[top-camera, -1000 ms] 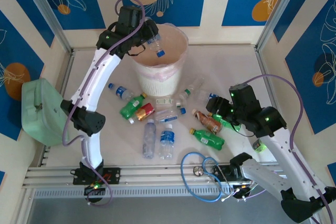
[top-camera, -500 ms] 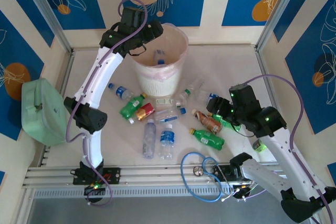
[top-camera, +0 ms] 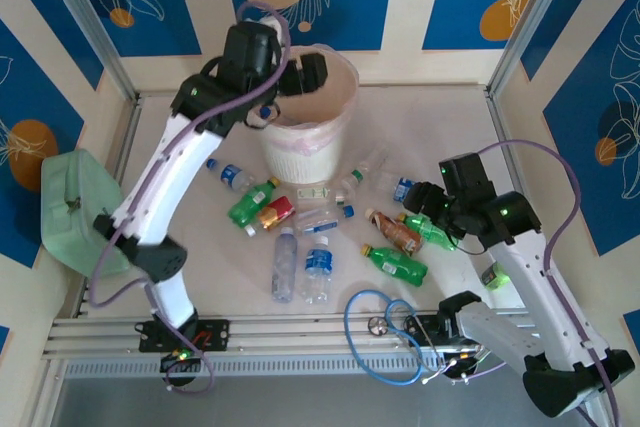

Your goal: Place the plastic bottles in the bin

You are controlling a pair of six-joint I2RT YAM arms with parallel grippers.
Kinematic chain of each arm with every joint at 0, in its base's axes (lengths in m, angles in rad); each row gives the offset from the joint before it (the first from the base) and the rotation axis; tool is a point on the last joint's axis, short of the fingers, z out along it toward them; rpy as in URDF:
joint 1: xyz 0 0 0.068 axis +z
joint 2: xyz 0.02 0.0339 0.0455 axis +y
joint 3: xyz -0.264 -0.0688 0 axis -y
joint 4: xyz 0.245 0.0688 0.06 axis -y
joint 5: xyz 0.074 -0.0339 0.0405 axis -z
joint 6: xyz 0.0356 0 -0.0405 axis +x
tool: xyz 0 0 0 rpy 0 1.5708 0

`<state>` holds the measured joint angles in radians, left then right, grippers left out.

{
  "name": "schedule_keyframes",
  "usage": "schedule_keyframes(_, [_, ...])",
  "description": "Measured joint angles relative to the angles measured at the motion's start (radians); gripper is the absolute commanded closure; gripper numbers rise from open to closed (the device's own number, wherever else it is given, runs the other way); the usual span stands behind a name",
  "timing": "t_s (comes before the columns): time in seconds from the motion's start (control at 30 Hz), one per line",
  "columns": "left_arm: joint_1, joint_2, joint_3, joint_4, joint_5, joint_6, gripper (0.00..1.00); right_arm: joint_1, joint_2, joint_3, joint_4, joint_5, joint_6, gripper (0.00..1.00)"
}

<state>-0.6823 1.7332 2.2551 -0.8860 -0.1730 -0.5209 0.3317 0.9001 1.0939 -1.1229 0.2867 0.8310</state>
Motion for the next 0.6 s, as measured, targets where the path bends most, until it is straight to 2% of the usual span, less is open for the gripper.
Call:
schedule_keyframes(0.1, [-0.072, -0.202, -0.249, 0.016, 0.006, 0.046, 0.09, -0.055, 0.000, -0.006, -0.001, -0.011, -0.007, 0.18])
schedule_keyframes(0.3, [-0.066, -0.553, -0.725, 0.023, 0.025, 0.051, 0.08, -0.060, 0.005, -0.092, 0.009, -0.056, -0.015, 0.15])
schedule_keyframes(0.43, [-0.066, -0.659, -0.904, -0.021, 0.023, 0.024, 0.09, 0.018, 0.047, -0.161, 0.034, -0.100, -0.031, 0.12])
schedule_keyframes(0.6, [-0.066, -0.715, -1.028, -0.066, 0.012, -0.018, 0.09, 0.114, 0.104, -0.196, 0.062, -0.115, -0.043, 0.09])
